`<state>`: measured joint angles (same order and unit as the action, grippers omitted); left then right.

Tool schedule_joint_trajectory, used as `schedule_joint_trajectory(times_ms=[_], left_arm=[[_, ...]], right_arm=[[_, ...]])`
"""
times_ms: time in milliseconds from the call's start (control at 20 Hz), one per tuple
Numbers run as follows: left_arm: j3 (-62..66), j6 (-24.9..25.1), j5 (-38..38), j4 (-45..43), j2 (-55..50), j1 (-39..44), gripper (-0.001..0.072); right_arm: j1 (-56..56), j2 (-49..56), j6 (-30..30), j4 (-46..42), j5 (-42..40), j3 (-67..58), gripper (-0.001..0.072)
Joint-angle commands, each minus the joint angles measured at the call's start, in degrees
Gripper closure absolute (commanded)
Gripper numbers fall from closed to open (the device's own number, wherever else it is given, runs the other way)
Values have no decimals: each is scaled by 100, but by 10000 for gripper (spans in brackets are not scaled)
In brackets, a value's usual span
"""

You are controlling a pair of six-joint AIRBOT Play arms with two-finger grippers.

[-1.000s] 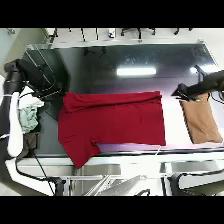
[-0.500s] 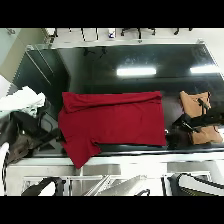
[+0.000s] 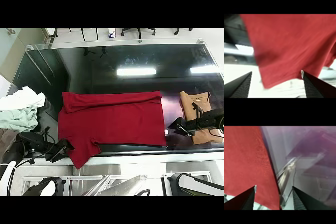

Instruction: Fold the shirts.

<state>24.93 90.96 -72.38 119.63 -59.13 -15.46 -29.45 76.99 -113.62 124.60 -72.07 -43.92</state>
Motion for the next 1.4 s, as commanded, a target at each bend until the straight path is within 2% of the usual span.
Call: schedule_joint_trajectory(times_ms=[0, 50, 100, 150, 250, 300, 600, 850, 900, 1050, 1250, 1350], left_arm=[[37, 354, 372, 343, -599, -17, 5], [125, 431, 365, 345, -765, -15, 8], [214, 437, 358, 348, -881, -17, 138], [310, 448, 339, 348, -935, -15, 309], [483, 461, 337, 348, -885, -15, 609], [531, 468, 354, 345, -763, -17, 693], [914, 470, 127, 339, 133, -17, 693], [1141, 450, -243, 334, 1226, -17, 693], [1141, 411, -317, 306, 1416, -17, 693], [1141, 378, -726, 289, 1908, -17, 694], [1141, 44, -1108, -245, 2450, -17, 694], [1139, 24, -1132, -452, 2647, -17, 694]], right_arm=[[144, -4, 46, 13, 13, 149, 189], [144, -4, 46, 24, 17, 247, 189], [144, -4, 44, 20, 26, 350, 189], [144, -4, 44, 24, 42, 450, 189], [146, -4, 42, 133, 127, 623, 189], [146, -4, 42, 170, 225, 693, 189], [229, 334, -33, 426, 286, 1025, 195], [776, 361, -219, 1064, 155, 1047, 645], [809, 319, -212, 1130, 133, 1045, 690], [723, -96, 149, 785, 22, 1047, 689], [586, -1239, 1746, -907, 0, 1047, 689], [601, -1550, 2107, -1298, -98, 1049, 689]])
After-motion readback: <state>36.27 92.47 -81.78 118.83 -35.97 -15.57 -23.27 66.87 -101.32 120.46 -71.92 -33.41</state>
